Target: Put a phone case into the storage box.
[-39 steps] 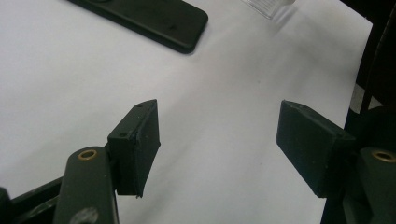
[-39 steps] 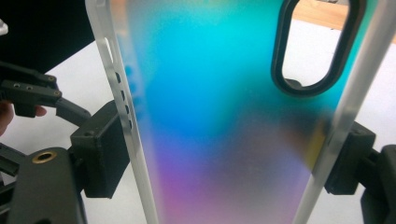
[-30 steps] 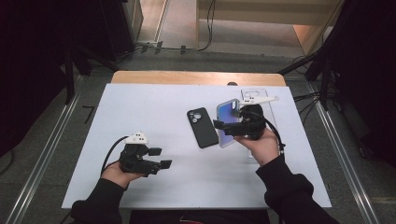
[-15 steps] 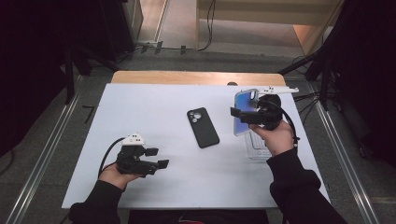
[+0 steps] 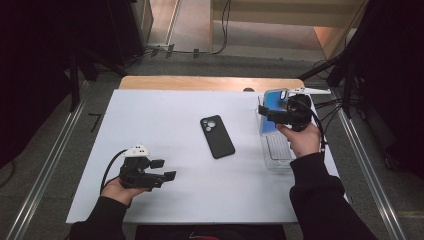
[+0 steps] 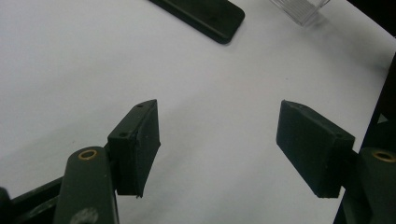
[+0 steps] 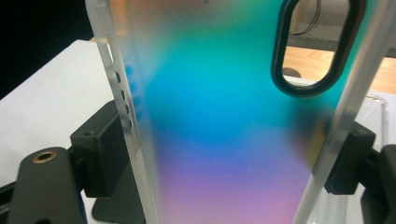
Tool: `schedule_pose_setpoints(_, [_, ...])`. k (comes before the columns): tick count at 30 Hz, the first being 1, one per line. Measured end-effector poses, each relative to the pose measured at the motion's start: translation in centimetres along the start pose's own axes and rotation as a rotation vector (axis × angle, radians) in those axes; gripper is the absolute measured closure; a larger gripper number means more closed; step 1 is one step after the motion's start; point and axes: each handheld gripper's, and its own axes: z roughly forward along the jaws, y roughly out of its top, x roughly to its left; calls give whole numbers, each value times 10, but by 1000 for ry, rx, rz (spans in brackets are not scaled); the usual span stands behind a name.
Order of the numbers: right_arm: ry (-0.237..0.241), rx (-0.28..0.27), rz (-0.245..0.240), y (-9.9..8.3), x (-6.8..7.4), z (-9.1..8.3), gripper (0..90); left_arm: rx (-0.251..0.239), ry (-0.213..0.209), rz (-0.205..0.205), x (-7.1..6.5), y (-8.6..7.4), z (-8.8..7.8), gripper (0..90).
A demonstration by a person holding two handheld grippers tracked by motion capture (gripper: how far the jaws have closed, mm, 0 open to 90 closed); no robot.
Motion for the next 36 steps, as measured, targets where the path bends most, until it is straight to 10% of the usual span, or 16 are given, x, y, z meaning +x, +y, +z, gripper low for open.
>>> schedule_pose_setpoints(36, [-164,16,126,34,-72,72,160,0,-3,-3,-1,-2,3,304])
